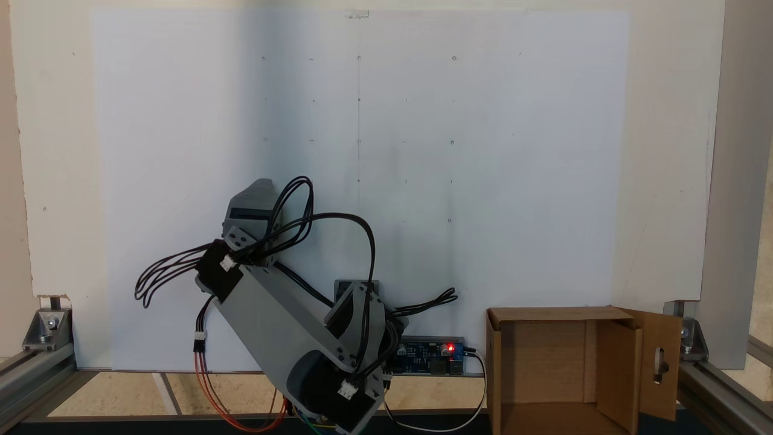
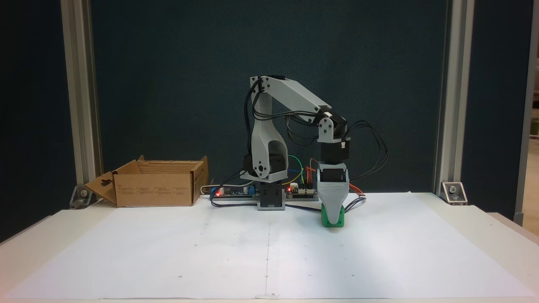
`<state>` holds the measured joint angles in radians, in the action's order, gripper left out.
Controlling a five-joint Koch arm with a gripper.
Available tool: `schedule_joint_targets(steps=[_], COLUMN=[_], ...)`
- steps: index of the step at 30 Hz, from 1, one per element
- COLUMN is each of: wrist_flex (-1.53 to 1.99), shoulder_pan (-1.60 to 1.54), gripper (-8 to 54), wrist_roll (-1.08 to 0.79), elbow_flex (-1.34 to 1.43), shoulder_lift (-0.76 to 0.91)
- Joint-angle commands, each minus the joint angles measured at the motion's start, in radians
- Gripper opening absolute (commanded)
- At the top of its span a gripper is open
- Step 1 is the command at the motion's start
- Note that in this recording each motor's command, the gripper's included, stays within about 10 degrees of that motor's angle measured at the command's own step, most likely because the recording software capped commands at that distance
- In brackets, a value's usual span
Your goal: Grasp a green dice and put it in the bin.
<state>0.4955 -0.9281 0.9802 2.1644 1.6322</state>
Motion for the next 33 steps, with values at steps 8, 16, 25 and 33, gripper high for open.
schedule_joint_targets(steps=[8,16,25,33], wrist_flex=[-0.015,-0.015,-0.005,0.074], shoulder_pan=[0.011,0.023,0.069,0.081], gripper=[34.9,29.6,11.5,11.5], wrist_roll=[0.051,0.048,0.044,0.04], elbow_flex=[-0.023,-0.021,-0.018,-0.028], shoulder_lift=[-0.005,-0.02,-0.018,0.143])
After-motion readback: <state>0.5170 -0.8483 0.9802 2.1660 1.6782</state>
